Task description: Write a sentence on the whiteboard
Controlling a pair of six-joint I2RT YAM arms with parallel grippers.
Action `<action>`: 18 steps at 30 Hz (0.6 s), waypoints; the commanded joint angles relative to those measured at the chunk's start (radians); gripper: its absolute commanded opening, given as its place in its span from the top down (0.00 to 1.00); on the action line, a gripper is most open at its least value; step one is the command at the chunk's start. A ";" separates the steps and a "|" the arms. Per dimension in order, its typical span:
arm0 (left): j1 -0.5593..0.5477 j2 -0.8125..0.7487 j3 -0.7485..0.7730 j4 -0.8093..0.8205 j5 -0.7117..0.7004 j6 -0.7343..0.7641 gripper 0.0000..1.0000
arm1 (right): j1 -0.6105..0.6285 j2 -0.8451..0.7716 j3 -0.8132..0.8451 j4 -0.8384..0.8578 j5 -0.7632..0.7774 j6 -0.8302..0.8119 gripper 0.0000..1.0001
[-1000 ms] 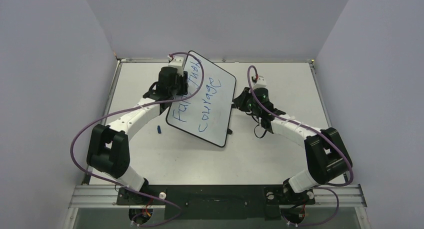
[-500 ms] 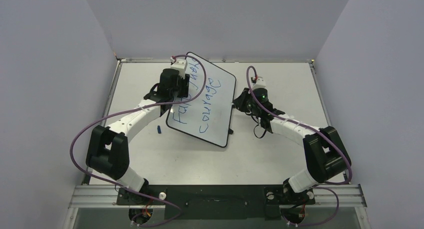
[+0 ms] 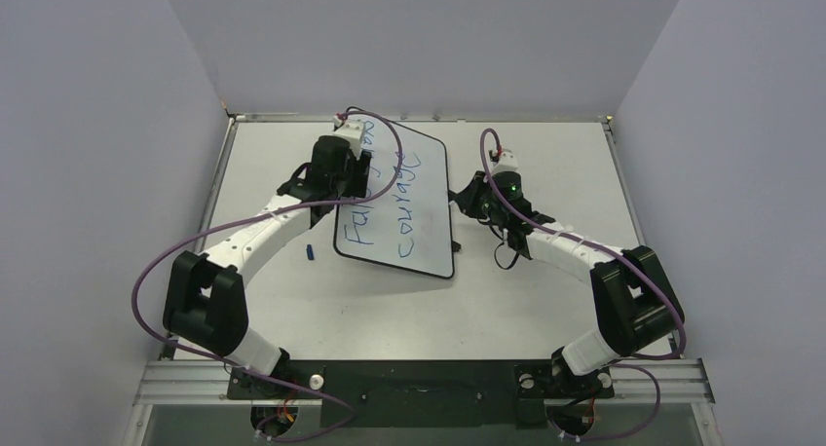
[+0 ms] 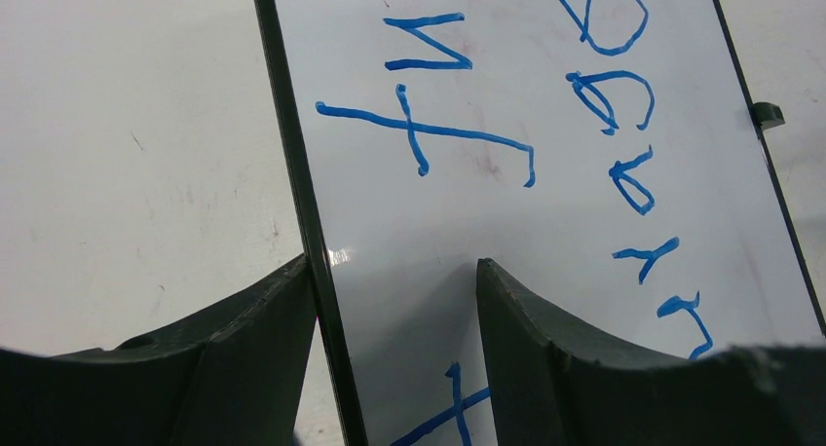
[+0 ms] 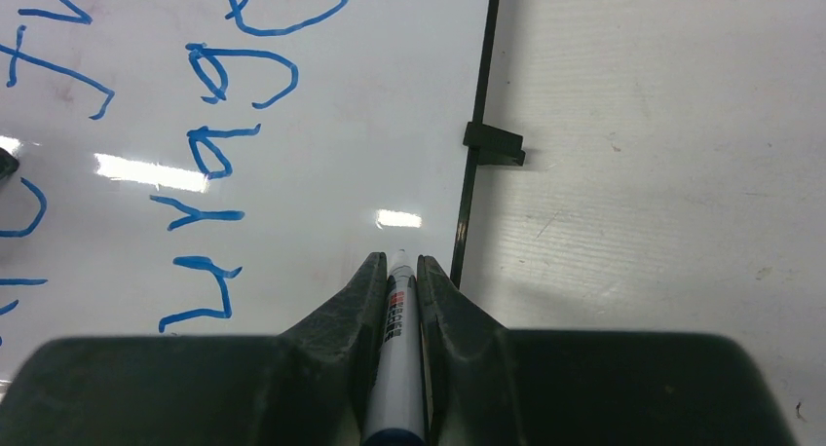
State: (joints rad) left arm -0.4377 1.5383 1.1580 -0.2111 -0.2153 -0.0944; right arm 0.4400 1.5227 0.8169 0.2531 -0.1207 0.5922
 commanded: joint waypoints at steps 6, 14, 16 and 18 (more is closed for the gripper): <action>-0.010 -0.030 0.047 -0.198 -0.026 0.010 0.42 | 0.007 -0.003 0.014 0.043 -0.005 0.002 1.00; -0.012 -0.043 0.087 -0.222 -0.026 -0.001 0.41 | 0.008 -0.001 0.016 0.043 -0.006 0.004 1.00; -0.012 -0.043 0.102 -0.230 -0.027 0.000 0.41 | 0.007 0.003 0.017 0.043 -0.006 0.004 1.00; -0.011 -0.041 0.121 -0.241 -0.029 0.002 0.41 | 0.009 0.004 0.018 0.043 -0.008 0.004 1.00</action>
State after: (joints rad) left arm -0.4461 1.5188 1.2175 -0.3733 -0.2253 -0.1005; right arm 0.4400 1.5227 0.8169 0.2531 -0.1207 0.5922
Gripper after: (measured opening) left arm 0.589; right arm 0.103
